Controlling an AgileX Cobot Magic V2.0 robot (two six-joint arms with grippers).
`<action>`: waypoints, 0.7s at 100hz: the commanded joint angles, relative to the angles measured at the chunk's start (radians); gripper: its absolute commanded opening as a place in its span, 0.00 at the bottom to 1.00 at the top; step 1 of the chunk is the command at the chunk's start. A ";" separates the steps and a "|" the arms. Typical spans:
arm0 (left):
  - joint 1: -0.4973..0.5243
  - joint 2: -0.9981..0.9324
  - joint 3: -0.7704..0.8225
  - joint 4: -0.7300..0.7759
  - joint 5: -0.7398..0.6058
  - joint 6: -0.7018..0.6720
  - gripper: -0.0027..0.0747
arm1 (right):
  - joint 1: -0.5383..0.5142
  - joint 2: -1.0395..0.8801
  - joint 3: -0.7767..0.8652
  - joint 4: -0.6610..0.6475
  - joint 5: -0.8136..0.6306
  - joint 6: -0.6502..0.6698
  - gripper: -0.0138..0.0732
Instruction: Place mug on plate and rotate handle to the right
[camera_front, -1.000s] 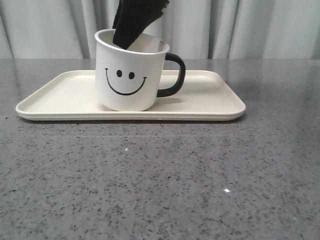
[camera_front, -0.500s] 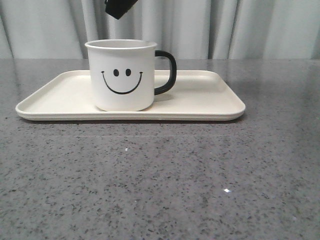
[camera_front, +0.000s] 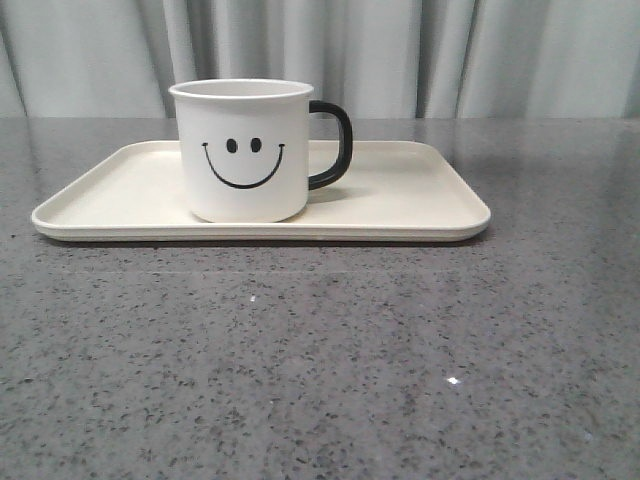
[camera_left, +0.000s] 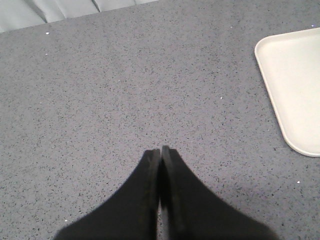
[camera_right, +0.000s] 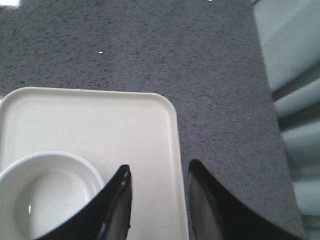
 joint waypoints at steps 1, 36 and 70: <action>-0.008 0.001 -0.022 0.025 -0.058 -0.011 0.01 | -0.048 -0.064 -0.077 0.025 0.027 0.073 0.50; -0.008 0.001 -0.022 0.025 -0.062 -0.011 0.01 | -0.322 -0.158 -0.115 0.276 -0.005 0.206 0.50; -0.008 0.001 -0.022 0.025 -0.062 -0.011 0.01 | -0.479 -0.240 -0.114 0.329 0.012 0.248 0.49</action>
